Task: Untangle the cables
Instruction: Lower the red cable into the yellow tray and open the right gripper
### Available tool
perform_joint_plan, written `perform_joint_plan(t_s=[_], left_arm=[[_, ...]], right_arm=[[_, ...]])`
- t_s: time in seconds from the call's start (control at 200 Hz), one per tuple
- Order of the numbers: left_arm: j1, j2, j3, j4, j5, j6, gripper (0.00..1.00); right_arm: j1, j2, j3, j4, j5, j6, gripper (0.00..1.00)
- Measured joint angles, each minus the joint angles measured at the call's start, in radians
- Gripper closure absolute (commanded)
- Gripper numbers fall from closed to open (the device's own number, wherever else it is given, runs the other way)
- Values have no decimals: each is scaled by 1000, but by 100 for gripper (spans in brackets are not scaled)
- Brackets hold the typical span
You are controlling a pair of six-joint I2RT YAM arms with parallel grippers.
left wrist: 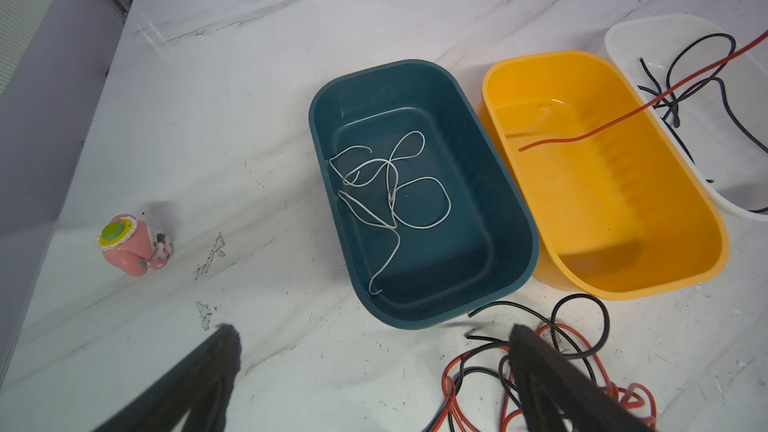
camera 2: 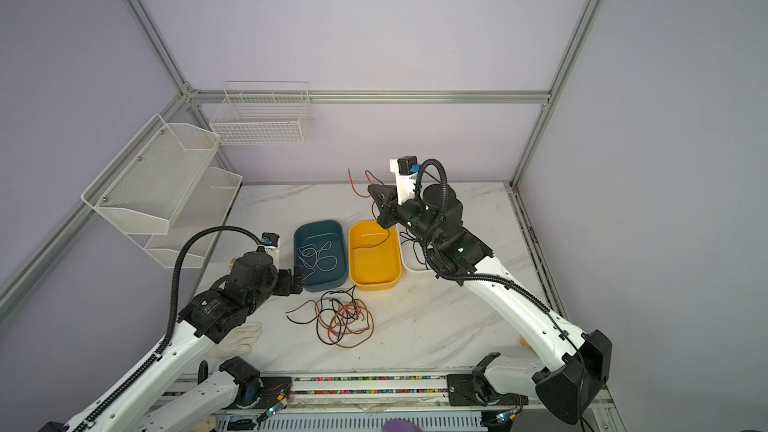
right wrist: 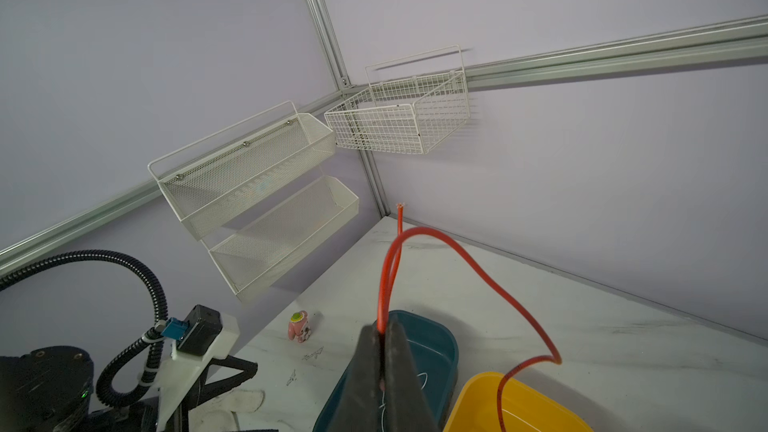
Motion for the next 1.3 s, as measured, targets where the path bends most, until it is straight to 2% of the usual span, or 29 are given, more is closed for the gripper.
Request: perform_joint_plan(t_s=[0.41, 1.0, 1.3], left_arm=[[0, 4, 0, 0, 2, 0, 0], [1, 6, 0, 0, 8, 0, 0], [2, 6, 0, 1, 11, 0, 0]], right_arm=[[-6, 48, -134, 72, 24, 55, 100], [-6, 189, -332, 158, 22, 220, 100], [-7, 270, -356, 156, 21, 270, 100]])
